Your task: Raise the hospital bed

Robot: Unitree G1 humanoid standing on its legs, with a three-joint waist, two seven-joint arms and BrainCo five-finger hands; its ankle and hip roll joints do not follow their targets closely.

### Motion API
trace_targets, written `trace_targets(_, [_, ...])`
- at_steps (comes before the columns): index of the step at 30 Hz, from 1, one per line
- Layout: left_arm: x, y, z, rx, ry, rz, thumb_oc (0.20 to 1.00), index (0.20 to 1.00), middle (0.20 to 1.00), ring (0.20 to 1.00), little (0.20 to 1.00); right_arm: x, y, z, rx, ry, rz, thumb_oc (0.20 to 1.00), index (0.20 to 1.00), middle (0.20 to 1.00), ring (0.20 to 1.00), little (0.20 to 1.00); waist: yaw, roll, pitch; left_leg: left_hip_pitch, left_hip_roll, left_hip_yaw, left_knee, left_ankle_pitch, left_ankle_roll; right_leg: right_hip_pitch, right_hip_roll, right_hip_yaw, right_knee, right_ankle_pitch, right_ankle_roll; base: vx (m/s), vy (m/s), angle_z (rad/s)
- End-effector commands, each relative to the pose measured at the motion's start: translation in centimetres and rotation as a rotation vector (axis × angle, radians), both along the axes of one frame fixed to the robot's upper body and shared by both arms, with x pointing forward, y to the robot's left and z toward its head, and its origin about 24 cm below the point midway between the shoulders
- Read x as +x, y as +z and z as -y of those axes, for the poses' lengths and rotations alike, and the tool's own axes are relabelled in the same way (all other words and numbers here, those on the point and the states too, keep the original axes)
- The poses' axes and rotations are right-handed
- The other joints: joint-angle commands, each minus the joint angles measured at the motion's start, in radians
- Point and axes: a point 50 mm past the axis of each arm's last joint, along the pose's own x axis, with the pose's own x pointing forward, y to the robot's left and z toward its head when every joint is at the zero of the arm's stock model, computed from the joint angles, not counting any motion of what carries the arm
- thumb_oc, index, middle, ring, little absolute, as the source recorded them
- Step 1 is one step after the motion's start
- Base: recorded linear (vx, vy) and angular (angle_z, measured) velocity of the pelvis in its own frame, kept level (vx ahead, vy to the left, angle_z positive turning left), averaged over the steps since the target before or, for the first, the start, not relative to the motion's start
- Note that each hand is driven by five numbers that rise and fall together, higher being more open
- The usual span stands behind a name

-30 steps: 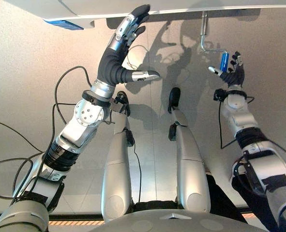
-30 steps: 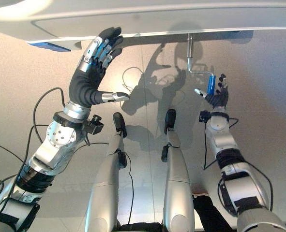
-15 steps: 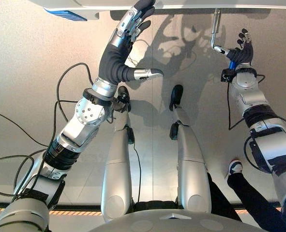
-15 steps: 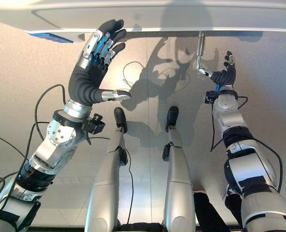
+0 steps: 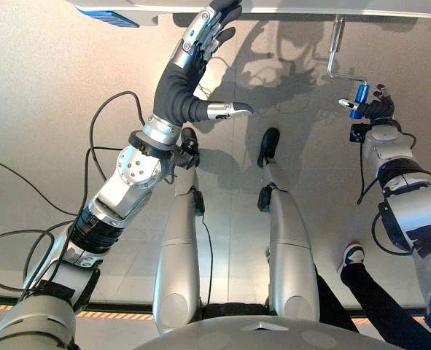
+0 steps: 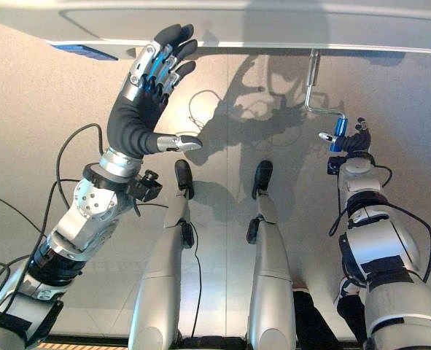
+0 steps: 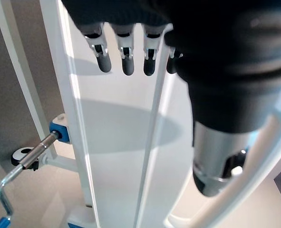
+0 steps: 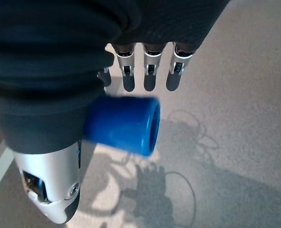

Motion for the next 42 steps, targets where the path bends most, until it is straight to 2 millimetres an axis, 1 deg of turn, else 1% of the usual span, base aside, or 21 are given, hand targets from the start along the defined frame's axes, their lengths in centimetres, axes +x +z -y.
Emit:
trace_targets(1, [-2.9, 1.4, 0.8, -0.101, -0.143, 0.094, 1.000, 1.000, 1.000, 1.000, 1.000, -1.2, 0.4, 2.6, -0.058, -0.076, -0.044, 1.000, 1.000, 1.000, 1.000, 1.000, 0.000, 0.039, -0.017, 0.001, -0.012, -0.002, 0.045, -0.067, -0.021, 0.029, -0.006, -0.004, -0.054, 0.026, 0.080, 0.00, 0.000, 0.00])
trace_targets(5, [-2.9, 1.4, 0.8, -0.109, -0.146, 0.092, 1.000, 1.000, 1.000, 1.000, 1.000, -1.1, 0.4, 2.4, -0.052, -0.069, -0.039, 1.000, 1.000, 1.000, 1.000, 1.000, -0.001, 0.042, -0.017, 0.001, -0.013, 0.000, 0.045, -0.068, -0.021, 0.027, -0.004, 0.001, -0.055, 0.026, 0.080, 0.00, 0.000, 0.00])
trace_targets(8, [-2.9, 1.3, 0.8, -0.114, -0.147, 0.085, 1.000, 1.000, 1.000, 1.000, 1.000, -0.7, 0.9, 1.9, -0.049, -0.038, -0.010, 1.000, 1.000, 1.000, 1.000, 1.000, -0.003, 0.041, -0.017, 0.002, -0.012, 0.001, 0.044, -0.069, -0.021, 0.024, -0.005, 0.003, -0.055, 0.026, 0.080, 0.00, 0.000, 0.00])
trace_targets(12, [-2.9, 1.2, 0.8, -0.113, -0.150, 0.084, 1.000, 1.000, 1.000, 1.000, 1.000, -0.5, 1.2, 1.8, -0.032, -0.026, 0.007, 1.000, 1.000, 1.000, 1.000, 1.000, -0.004, 0.041, -0.017, 0.002, -0.012, 0.002, 0.044, -0.070, -0.021, 0.023, -0.005, 0.003, -0.055, 0.026, 0.080, 0.00, 0.000, 0.00])
trace_targets(13, [-3.0, 1.3, 0.7, -0.112, -0.156, 0.085, 1.000, 1.000, 1.000, 1.000, 1.000, -0.5, 1.5, 1.7, -0.023, -0.012, 0.017, 0.940, 0.940, 0.940, 0.940, 0.940, -0.002, 0.042, -0.017, 0.000, -0.013, 0.001, 0.045, -0.070, -0.022, 0.023, -0.005, 0.004, -0.055, 0.025, 0.080, 0.00, 0.000, 0.00])
trace_targets(14, [-3.0, 1.2, 0.7, -0.113, -0.158, 0.084, 1.000, 1.000, 1.000, 1.000, 1.000, -0.4, 1.5, 1.7, -0.015, -0.008, 0.024, 0.598, 0.598, 0.598, 0.598, 0.598, -0.002, 0.042, -0.017, 0.001, -0.013, 0.001, 0.044, -0.069, -0.022, 0.024, -0.004, 0.003, -0.055, 0.025, 0.080, 0.00, 0.000, 0.00])
trace_targets(15, [-3.0, 1.2, 0.7, -0.113, -0.158, 0.084, 1.000, 1.000, 1.000, 1.000, 1.000, -0.4, 1.5, 1.7, -0.015, -0.008, 0.024, 0.460, 0.460, 0.460, 0.460, 0.460, -0.002, 0.042, -0.017, 0.002, -0.013, 0.001, 0.043, -0.069, -0.022, 0.024, -0.004, 0.003, -0.055, 0.025, 0.080, 0.00, 0.000, 0.00])
trace_targets(16, [-3.1, 1.2, 0.7, -0.114, -0.165, 0.079, 1.000, 1.000, 1.000, 1.000, 1.000, -0.4, 1.8, 1.9, 0.014, -0.010, 0.043, 0.200, 0.200, 0.200, 0.200, 0.200, -0.002, 0.042, -0.017, -0.001, -0.013, 0.002, 0.046, -0.070, -0.022, 0.022, -0.006, 0.003, -0.054, 0.026, 0.081, 0.00, 0.000, 0.00])
trace_targets(22, [-3.2, 1.1, 0.6, -0.107, -0.171, 0.075, 1.000, 1.000, 1.000, 1.000, 1.000, -0.4, 2.7, 2.2, 0.006, -0.003, 0.058, 0.200, 0.200, 0.200, 0.200, 0.200, 0.004, 0.046, -0.017, -0.006, -0.013, -0.001, 0.048, -0.071, -0.022, 0.014, -0.005, 0.002, -0.048, 0.024, 0.081, 0.00, 0.000, 0.00])
trace_targets(31, [-3.3, 1.1, 0.5, -0.107, -0.177, 0.074, 1.000, 1.000, 1.000, 1.000, 1.000, -0.4, 3.0, 2.3, 0.000, -0.003, 0.055, 0.200, 0.200, 0.200, 0.200, 0.200, 0.009, 0.047, -0.017, -0.012, -0.013, -0.001, 0.051, -0.074, -0.020, 0.008, -0.004, 0.001, -0.041, 0.021, 0.080, 0.00, 0.000, 0.00])
trace_targets(32, [-3.4, 1.1, 0.6, -0.105, -0.184, 0.070, 1.000, 1.000, 1.000, 1.000, 1.000, -0.6, 3.2, 2.8, -0.009, -0.017, 0.053, 0.200, 0.200, 0.200, 0.200, 0.200, 0.011, 0.050, -0.017, -0.016, -0.015, -0.002, 0.053, -0.075, -0.020, 0.006, -0.005, 0.000, -0.040, 0.019, 0.081, 0.00, 0.000, 0.00])
trace_targets(36, [-3.5, 0.9, 0.6, -0.102, -0.188, 0.062, 1.000, 1.000, 1.000, 1.000, 1.000, -0.7, 3.7, 3.2, -0.039, -0.027, 0.042, 0.200, 0.200, 0.200, 0.200, 0.200, 0.015, 0.055, -0.017, -0.026, -0.013, -0.004, 0.058, -0.077, -0.019, -0.005, -0.004, -0.001, -0.028, 0.014, 0.080, 0.00, 0.000, 0.00])
trace_targets(40, [-3.6, 0.7, 0.5, -0.086, -0.187, 0.055, 1.000, 1.000, 1.000, 1.000, 1.000, -1.1, 4.4, 4.1, -0.088, -0.052, 0.014, 0.200, 0.200, 0.200, 0.200, 0.200, 0.024, 0.067, -0.017, -0.040, -0.011, -0.010, 0.070, -0.080, -0.021, -0.027, -0.004, -0.005, 0.000, 0.001, 0.078, 0.00, -0.010, 0.01])
trace_targets(42, [-3.6, 0.8, 0.3, -0.080, -0.187, 0.057, 1.000, 1.000, 1.000, 1.000, 1.000, -1.1, 4.6, 4.2, -0.109, -0.056, 0.005, 0.200, 0.200, 0.200, 0.200, 0.200, 0.029, 0.071, -0.017, -0.048, -0.010, -0.012, 0.073, -0.079, -0.022, -0.037, -0.003, -0.005, 0.013, -0.004, 0.078, 0.01, -0.051, 0.03])
